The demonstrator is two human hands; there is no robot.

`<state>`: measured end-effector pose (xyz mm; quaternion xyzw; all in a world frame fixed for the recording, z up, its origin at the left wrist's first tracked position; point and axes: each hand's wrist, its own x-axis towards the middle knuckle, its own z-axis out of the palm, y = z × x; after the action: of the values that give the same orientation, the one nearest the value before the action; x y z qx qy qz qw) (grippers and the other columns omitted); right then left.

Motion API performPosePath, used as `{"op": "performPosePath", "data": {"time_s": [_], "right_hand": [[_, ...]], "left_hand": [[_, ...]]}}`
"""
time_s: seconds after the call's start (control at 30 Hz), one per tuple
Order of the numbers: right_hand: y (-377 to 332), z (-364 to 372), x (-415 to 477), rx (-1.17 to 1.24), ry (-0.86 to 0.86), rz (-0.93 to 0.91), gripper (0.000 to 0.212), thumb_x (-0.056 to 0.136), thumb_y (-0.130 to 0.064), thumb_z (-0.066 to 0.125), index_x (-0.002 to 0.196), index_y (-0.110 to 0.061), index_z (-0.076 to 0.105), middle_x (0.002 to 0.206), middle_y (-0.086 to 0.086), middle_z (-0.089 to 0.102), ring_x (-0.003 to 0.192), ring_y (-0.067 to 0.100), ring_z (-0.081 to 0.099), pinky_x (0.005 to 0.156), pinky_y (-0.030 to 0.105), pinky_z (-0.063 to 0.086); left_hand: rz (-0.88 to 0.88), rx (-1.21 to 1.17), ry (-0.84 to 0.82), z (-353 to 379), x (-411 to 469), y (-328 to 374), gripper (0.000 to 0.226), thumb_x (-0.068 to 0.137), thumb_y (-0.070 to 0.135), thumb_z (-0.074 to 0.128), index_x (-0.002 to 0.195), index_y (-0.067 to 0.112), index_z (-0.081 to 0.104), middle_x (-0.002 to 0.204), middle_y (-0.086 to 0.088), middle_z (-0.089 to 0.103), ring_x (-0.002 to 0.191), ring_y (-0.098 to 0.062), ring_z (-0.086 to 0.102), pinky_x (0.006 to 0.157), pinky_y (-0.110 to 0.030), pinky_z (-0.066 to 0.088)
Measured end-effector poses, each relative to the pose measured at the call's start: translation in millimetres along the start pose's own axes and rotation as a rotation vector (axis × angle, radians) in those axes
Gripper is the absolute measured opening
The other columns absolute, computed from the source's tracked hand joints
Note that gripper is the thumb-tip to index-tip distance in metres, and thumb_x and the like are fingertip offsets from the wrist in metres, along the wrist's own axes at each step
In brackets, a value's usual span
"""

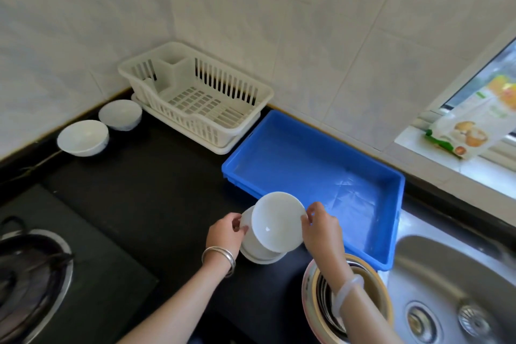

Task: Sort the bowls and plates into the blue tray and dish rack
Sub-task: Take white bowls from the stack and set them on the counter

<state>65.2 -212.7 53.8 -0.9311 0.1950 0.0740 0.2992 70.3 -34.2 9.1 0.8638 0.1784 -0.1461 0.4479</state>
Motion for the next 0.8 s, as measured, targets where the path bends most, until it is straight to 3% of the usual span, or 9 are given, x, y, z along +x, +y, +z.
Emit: {"op": "performPosePath", "data": {"time_s": [0.07,0.27,0.37,0.47,0.6,0.63,0.7,0.8], "right_hand": [[3.4,-6.0,0.6,0.046,0.015,0.006,0.004,0.095,-0.020,0.046,0.093,-0.018,0.049,0.089,0.005,0.058,0.078,0.024,0.050,0.063,0.029,0.034],[6.9,-13.8,1.2,0.098,0.026,0.022,0.024,0.094,-0.016,0.047,0.114,-0.017,0.061,0.087,0.004,0.062,0.077,0.021,0.057,0.062,0.025,0.042],[5.6,-16.5,0.6,0.146,0.029,0.027,0.024,0.093,-0.016,0.048,0.113,-0.019,0.062,0.087,0.003,0.064,0.080,0.022,0.061,0.069,0.030,0.052],[2.8,-20.5,2.2,0.153,0.046,0.009,0.022,0.093,-0.018,0.050,0.111,-0.021,0.062,0.092,0.005,0.070,0.081,0.019,0.061,0.070,0.029,0.052],[-9.5,-27.6,5.6,0.248,0.045,-0.030,0.017,0.091,-0.018,0.051,0.102,-0.025,0.062,0.087,0.003,0.072,0.080,0.022,0.068,0.075,0.038,0.058],[-14.9,-29.2,6.8,0.267,0.043,-0.041,0.016,0.091,-0.018,0.051,0.099,-0.027,0.061,0.085,0.002,0.072,0.077,0.022,0.069,0.072,0.037,0.059],[-27.8,-30.3,10.0,0.305,0.029,-0.062,0.017,0.089,-0.016,0.051,0.098,-0.025,0.062,0.081,-0.001,0.073,0.065,0.017,0.071,0.057,0.022,0.057],[-51.7,-25.5,16.3,0.334,-0.007,-0.087,0.017,0.089,-0.014,0.052,0.098,-0.024,0.062,0.081,-0.002,0.073,0.056,0.012,0.070,0.044,0.010,0.047]], "left_hand": [[-0.018,0.022,0.029,1.7,0.8,3.0,0.036,0.084,0.016,0.062,0.120,0.017,0.057,0.115,0.000,0.066,0.105,-0.016,0.062,0.089,-0.028,0.048],[-0.041,0.086,0.065,-0.1,4.1,14.3,0.023,0.085,0.013,0.057,0.106,0.019,0.063,0.107,0.002,0.067,0.095,-0.015,0.063,0.072,-0.023,0.047],[-0.030,0.087,0.031,-3.7,7.8,17.7,0.022,0.084,0.013,0.058,0.104,0.019,0.064,0.106,0.001,0.067,0.092,-0.015,0.062,0.072,-0.024,0.046],[-0.016,0.030,0.012,-11.8,11.5,19.6,0.019,0.083,0.011,0.058,0.098,0.020,0.065,0.102,0.002,0.067,0.085,-0.012,0.059,0.074,-0.026,0.048],[-0.023,-0.102,0.007,-33.0,20.0,21.7,0.021,0.081,0.008,0.060,0.097,0.019,0.066,0.094,0.003,0.066,0.089,-0.018,0.064,0.082,-0.039,0.056],[-0.032,-0.128,0.012,-39.7,23.0,20.9,0.021,0.081,0.008,0.061,0.098,0.019,0.066,0.093,0.003,0.066,0.088,-0.018,0.064,0.082,-0.040,0.057],[-0.054,-0.169,0.027,-54.0,29.5,17.3,0.022,0.081,0.008,0.061,0.099,0.019,0.065,0.092,0.003,0.065,0.082,-0.015,0.064,0.078,-0.038,0.058],[-0.076,-0.236,0.075,-77.3,39.9,7.7,0.020,0.081,0.007,0.063,0.096,0.019,0.065,0.088,0.002,0.065,0.075,-0.011,0.062,0.062,-0.026,0.056]]}}
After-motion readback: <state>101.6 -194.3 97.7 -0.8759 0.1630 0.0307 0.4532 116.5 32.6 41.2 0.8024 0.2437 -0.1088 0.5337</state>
